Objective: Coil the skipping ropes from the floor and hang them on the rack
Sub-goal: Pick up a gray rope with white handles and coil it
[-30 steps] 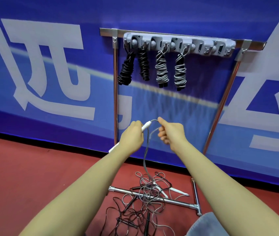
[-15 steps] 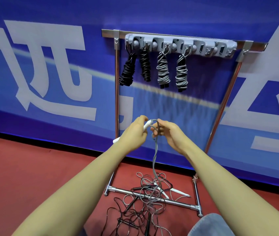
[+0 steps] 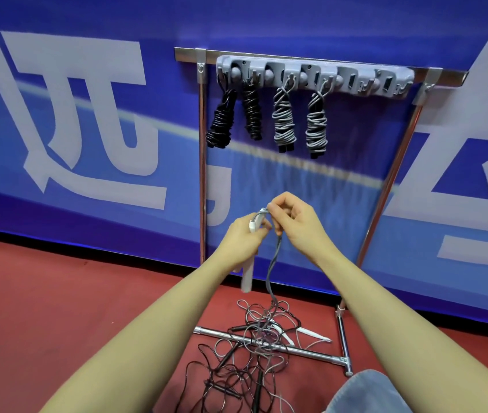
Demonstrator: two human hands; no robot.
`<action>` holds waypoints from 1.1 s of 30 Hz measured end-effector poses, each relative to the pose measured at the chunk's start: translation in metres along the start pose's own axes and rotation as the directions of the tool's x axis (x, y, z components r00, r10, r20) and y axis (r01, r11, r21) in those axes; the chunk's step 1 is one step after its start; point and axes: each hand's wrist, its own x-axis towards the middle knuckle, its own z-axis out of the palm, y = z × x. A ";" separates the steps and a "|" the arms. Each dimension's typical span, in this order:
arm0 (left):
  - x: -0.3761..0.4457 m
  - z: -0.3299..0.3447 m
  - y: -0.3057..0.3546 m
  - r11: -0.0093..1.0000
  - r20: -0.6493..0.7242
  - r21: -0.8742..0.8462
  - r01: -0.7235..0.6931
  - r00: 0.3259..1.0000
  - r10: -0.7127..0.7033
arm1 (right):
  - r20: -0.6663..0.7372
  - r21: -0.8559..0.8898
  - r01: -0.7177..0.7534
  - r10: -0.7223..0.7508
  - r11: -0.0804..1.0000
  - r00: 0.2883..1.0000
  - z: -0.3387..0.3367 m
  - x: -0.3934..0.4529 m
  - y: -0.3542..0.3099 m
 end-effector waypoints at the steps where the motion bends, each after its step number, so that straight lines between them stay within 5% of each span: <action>1: 0.000 0.001 -0.001 0.999 -0.015 0.032 -0.001 1.000 0.001 | 0.006 -0.006 -0.015 0.015 1.000 1.000 -0.001 0.000 0.001; 4: 0.000 0.000 -0.010 0.994 -0.113 0.106 0.018 0.994 -0.006 | 0.100 -0.121 -0.103 0.115 0.987 0.988 -0.008 0.003 0.009; 6: 0.000 -0.001 -0.018 0.995 -0.152 0.093 0.039 0.988 -0.024 | 0.170 -0.364 -0.086 0.157 0.927 0.973 -0.012 0.006 0.019; 9: -0.001 0.001 -0.024 0.995 -0.156 0.052 0.086 0.985 -0.077 | 0.225 -0.732 0.033 0.196 0.681 0.955 -0.011 0.011 0.024; 11: -0.002 0.000 -0.027 0.993 -0.150 0.017 0.115 0.982 -0.111 | 0.217 -0.829 0.065 0.212 0.556 0.953 -0.007 0.013 0.026; 13: 0.000 -0.003 -0.031 0.989 -0.128 0.065 0.134 0.984 -0.125 | 0.157 -0.742 -0.037 0.228 0.669 0.961 -0.004 0.012 0.032; 15: 0.001 -0.006 -0.033 0.981 -0.118 0.122 0.149 0.984 -0.135 | 0.099 -0.377 -0.194 0.248 0.905 0.964 0.002 0.008 0.035; 18: -0.001 -0.006 -0.036 0.977 -0.145 0.160 0.141 0.982 -0.118 | 0.097 -0.034 -0.244 0.246 0.969 0.964 0.009 0.006 0.032; 26: -0.009 -0.008 -0.024 0.994 -0.177 0.065 0.088 0.981 -0.075 | 0.131 -0.100 -0.215 0.227 0.971 0.965 0.011 0.004 0.032; 33: -0.001 -0.020 -0.020 0.918 -0.184 -0.396 0.037 0.976 -0.119 | 0.341 -0.123 -0.221 0.250 0.967 0.906 0.005 -0.008 0.031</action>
